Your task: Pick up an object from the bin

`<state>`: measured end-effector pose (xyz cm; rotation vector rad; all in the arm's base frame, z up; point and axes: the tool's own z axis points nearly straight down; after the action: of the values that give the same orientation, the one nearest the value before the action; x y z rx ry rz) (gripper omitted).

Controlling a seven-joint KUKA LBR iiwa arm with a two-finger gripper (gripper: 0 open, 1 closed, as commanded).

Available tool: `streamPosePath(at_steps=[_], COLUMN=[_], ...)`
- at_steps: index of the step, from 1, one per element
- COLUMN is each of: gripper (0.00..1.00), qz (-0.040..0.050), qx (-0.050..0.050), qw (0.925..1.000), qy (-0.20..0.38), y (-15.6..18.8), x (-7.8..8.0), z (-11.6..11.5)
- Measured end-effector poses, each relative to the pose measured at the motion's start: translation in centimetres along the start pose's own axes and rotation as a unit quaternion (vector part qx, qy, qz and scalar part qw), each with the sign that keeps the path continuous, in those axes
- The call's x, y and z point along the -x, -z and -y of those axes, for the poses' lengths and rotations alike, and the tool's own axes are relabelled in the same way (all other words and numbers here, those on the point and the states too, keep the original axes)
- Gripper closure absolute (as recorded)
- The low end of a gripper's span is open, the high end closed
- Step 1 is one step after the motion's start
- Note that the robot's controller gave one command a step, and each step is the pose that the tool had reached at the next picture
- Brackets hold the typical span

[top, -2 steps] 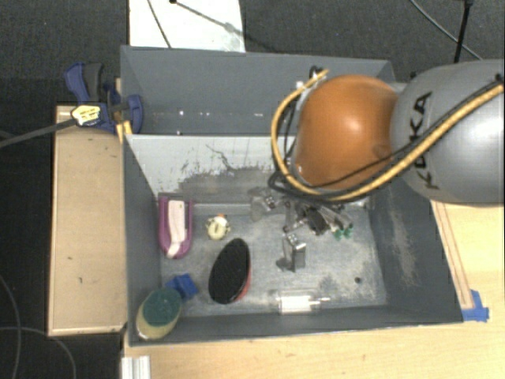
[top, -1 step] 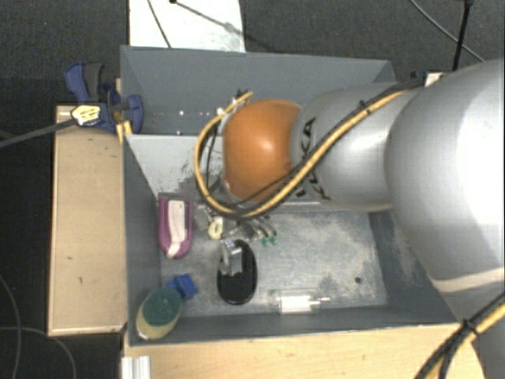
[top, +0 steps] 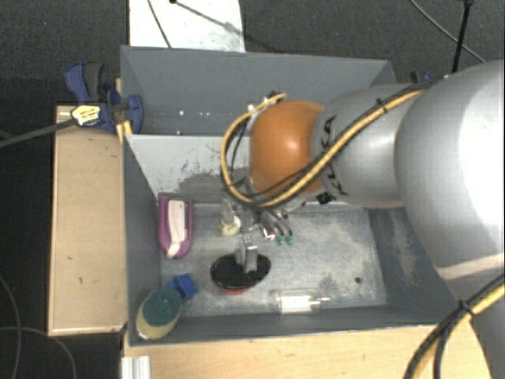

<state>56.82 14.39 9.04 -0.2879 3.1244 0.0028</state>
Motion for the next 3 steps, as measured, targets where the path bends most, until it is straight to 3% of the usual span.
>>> streamPosePath(at_steps=[1,2,3], gripper=[0.0,1.0,0.0], qz=[0.0062,0.0156,0.0099], qx=[0.001,0.003,0.001], qw=[0.9998,0.9998,0.9999], qy=[0.018,0.015,0.013], y=[-1.38,-0.85,-1.35], x=[-4.48,-3.85,-4.23], z=[-2.11,-2.2,-1.99])
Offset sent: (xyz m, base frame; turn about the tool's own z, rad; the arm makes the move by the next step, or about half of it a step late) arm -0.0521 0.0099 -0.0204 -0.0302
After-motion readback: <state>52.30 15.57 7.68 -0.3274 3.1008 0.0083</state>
